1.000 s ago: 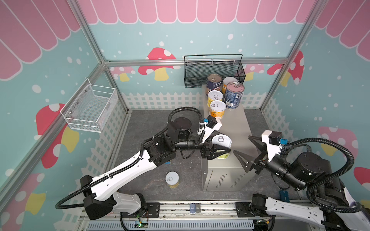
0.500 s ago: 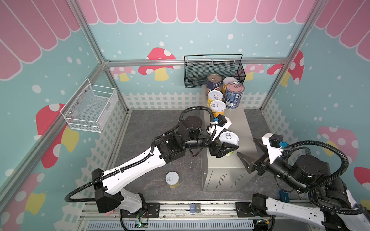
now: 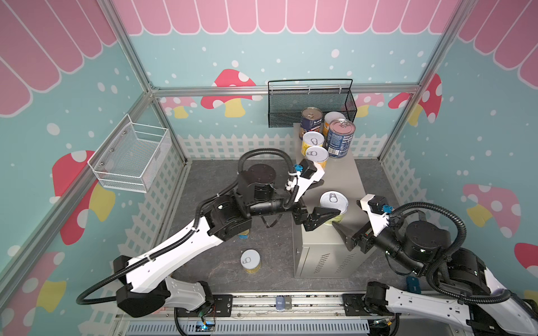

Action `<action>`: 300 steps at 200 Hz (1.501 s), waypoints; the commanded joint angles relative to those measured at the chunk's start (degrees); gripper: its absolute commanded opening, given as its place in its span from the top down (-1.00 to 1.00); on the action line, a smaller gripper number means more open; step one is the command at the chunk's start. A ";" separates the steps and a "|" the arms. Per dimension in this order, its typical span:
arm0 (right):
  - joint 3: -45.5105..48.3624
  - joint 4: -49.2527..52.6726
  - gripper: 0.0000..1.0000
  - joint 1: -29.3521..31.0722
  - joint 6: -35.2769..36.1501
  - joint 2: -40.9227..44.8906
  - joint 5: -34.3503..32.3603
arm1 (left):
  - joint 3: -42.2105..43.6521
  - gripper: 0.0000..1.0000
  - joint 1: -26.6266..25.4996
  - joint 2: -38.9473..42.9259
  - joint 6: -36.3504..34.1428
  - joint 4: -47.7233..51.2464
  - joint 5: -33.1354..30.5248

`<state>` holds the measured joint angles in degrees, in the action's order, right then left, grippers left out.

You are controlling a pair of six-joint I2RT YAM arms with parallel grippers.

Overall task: Place and organize the canned foods onto the counter
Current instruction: 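Lower the green can onto the cabinet top and open the left gripper, then withdraw the left gripper while right gripper closes on the green can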

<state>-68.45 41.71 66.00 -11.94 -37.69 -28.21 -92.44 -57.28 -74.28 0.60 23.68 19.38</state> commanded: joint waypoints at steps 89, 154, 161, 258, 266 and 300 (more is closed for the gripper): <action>2.09 -14.24 -0.90 0.18 4.44 -6.02 -2.49 | 10.23 -0.99 6.91 18.32 -3.32 13.08 0.67; 1.61 -15.00 -0.50 0.12 0.96 -5.20 -8.70 | 12.83 -0.98 8.01 18.33 -4.29 13.14 0.65; 1.35 -14.84 -0.48 0.10 0.95 -5.22 -9.07 | 13.11 -0.99 8.13 18.30 -4.29 13.06 0.74; -7.77 -10.34 -0.47 -16.30 1.66 -14.60 0.46 | 15.80 -0.98 12.79 18.72 -2.62 11.05 6.11; -7.93 -10.34 -0.46 -18.31 1.71 -15.44 2.19 | 15.91 -0.98 12.93 18.99 -2.67 10.95 6.03; -7.13 -12.05 -0.48 -23.57 2.77 -17.16 6.38 | 16.68 -0.99 13.24 19.62 -2.91 10.88 5.33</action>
<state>-74.81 32.42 45.08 -10.44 -54.61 -27.31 -76.51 -44.58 -55.72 -1.74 35.03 23.79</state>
